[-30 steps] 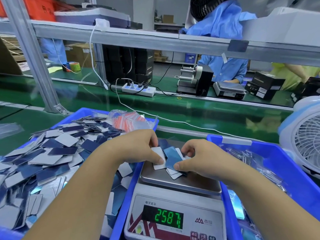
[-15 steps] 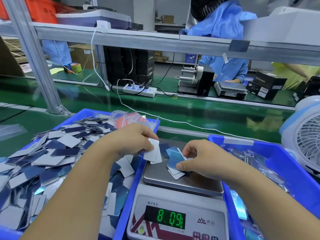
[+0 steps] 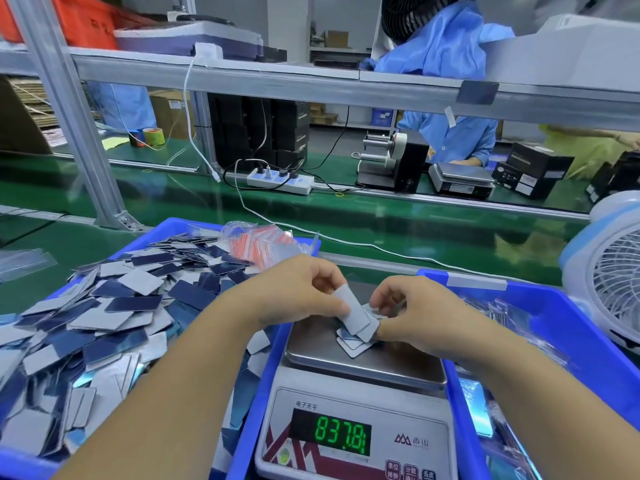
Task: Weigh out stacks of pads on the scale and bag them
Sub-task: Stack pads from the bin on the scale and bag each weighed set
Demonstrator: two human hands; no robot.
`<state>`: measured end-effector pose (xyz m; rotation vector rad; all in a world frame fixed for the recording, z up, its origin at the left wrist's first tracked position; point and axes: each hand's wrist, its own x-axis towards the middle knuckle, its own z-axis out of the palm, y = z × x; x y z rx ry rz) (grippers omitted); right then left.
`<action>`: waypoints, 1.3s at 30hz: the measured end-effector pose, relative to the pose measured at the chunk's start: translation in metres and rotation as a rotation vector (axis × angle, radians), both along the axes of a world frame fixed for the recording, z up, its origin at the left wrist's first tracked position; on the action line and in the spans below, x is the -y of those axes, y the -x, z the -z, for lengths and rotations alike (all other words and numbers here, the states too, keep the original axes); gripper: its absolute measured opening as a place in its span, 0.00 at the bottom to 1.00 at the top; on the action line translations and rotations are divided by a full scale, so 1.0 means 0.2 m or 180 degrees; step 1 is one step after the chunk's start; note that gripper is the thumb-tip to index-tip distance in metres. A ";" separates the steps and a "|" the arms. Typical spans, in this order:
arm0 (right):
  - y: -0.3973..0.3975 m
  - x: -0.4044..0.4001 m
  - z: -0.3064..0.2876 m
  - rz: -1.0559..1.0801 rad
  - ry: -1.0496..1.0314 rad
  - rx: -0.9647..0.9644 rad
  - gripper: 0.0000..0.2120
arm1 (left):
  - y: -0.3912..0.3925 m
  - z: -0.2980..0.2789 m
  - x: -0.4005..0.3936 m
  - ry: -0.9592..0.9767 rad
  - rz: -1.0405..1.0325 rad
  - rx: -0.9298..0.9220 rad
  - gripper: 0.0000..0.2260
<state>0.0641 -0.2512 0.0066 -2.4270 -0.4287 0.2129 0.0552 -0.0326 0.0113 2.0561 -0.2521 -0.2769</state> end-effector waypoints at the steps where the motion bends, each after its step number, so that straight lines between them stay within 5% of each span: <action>1: 0.00 0.02 -0.01 -0.0067 -0.0122 -0.0094 0.13 | 0.00 0.00 0.01 -0.0143 -0.0045 0.0098 0.04; 9: -0.01 0.08 -0.04 -0.0079 -0.0828 -0.0778 0.11 | 0.00 0.02 0.00 -0.1113 -0.0229 0.0497 0.12; 15: -0.01 0.00 -0.01 -0.0094 0.0341 0.0049 0.25 | 0.00 0.01 -0.02 -0.1217 0.0279 0.0359 0.24; 19: -0.01 -0.02 -0.02 -0.0088 0.0483 0.0053 0.30 | 0.00 0.01 0.00 -0.1761 0.0779 0.0286 0.37; 30: -0.03 0.00 -0.04 -0.0050 0.0275 -0.0412 0.31 | 0.01 0.00 0.05 -0.1749 0.0462 0.0430 0.34; 39: -0.03 0.03 -0.05 0.0046 -0.0051 -0.0766 0.20 | 0.02 0.00 0.07 -0.1621 0.0373 0.0454 0.22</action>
